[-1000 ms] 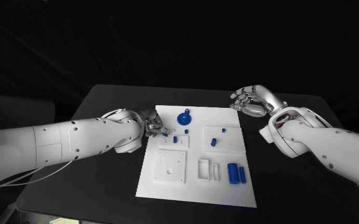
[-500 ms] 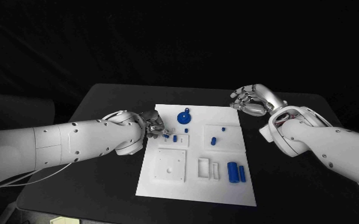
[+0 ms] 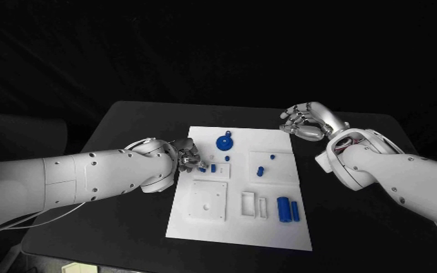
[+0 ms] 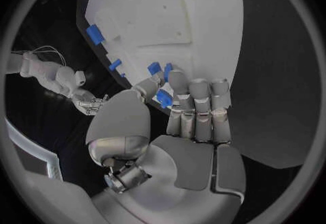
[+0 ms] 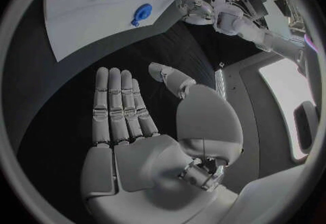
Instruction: Assemble the parts on the task board
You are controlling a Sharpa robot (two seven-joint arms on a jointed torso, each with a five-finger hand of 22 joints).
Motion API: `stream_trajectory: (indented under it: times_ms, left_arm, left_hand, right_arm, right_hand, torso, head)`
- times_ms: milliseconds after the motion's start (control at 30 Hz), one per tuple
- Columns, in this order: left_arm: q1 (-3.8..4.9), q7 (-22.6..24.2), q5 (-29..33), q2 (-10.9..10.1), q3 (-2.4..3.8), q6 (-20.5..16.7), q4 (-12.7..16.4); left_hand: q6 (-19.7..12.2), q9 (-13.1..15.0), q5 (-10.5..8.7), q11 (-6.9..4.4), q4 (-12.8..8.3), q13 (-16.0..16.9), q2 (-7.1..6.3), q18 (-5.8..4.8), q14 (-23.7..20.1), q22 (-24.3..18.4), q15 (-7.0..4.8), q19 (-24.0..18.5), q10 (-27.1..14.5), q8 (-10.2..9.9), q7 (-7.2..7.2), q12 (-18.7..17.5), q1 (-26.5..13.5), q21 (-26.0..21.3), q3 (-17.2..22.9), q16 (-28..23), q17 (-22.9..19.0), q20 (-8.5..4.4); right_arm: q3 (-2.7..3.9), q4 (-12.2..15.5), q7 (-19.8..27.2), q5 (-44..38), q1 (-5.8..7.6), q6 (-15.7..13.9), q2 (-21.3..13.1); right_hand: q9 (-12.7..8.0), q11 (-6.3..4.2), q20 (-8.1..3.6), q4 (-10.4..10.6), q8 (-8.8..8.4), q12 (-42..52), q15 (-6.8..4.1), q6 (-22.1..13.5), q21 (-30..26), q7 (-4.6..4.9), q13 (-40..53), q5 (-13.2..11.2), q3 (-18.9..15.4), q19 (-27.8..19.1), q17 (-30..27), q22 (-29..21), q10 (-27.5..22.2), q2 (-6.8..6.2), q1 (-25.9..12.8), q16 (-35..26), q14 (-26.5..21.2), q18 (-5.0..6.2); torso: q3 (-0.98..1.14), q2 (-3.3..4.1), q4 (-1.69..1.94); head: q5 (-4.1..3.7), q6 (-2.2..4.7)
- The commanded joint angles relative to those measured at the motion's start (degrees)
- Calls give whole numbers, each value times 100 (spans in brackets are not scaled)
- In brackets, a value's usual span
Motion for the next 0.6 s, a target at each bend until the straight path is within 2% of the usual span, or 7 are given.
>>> stream_trajectory:
  times_ms: [33, 300, 600]
  left_arm:
    - [-18, 10, -114, 9, -1, 38, -8]
    - [-31, 1, -116, -3, 0, 20, -31]
    - [-61, 66, -38, -49, 2, -96, 78]
  left_hand:
    - [126, 245, 35, -77, -8, 8, -5, 61, 32, 7, -11, 45, 112, 70, -91, -19, 61, 40, 23, 30, -1, -492]
    - [128, 244, 40, -78, -11, 10, -9, 62, 35, 9, -12, 48, 113, 68, -91, -18, 62, 42, 24, 32, -1, -493]
    - [133, 243, 44, -79, -18, 12, -7, 63, 37, 11, -13, 51, 115, 67, -93, -19, 69, 44, 31, 33, 0, -495]
  right_arm:
    - [2, -3, 56, -57, 1, 80, 13]
    - [2, 10, 56, 54, 1, 113, 14]
    - [2, 3, 61, 76, 1, 112, 13]
  right_hand:
    - [-10, -9, -6, -11, 35, 20, 6, 15, -34, 10, -9, 33, -7, -47, -7, 8, -30, 14, 12, 22, -31, 89]
    - [-14, -8, -4, -9, 35, 23, 8, 12, -36, 12, -15, 34, -10, -48, -11, 9, -32, 15, 7, 24, -32, 89]
    - [-19, -6, -2, 1, 36, 28, 10, 10, -39, 14, -24, 37, -14, -48, -16, 10, -35, 22, -7, 27, -34, 89]
  torso:
    - [3, -3, -1]
    - [7, -3, -4]
    - [0, 2, -10]
  head:
    - [10, 4]
    - [9, 12]
    - [2, 2]
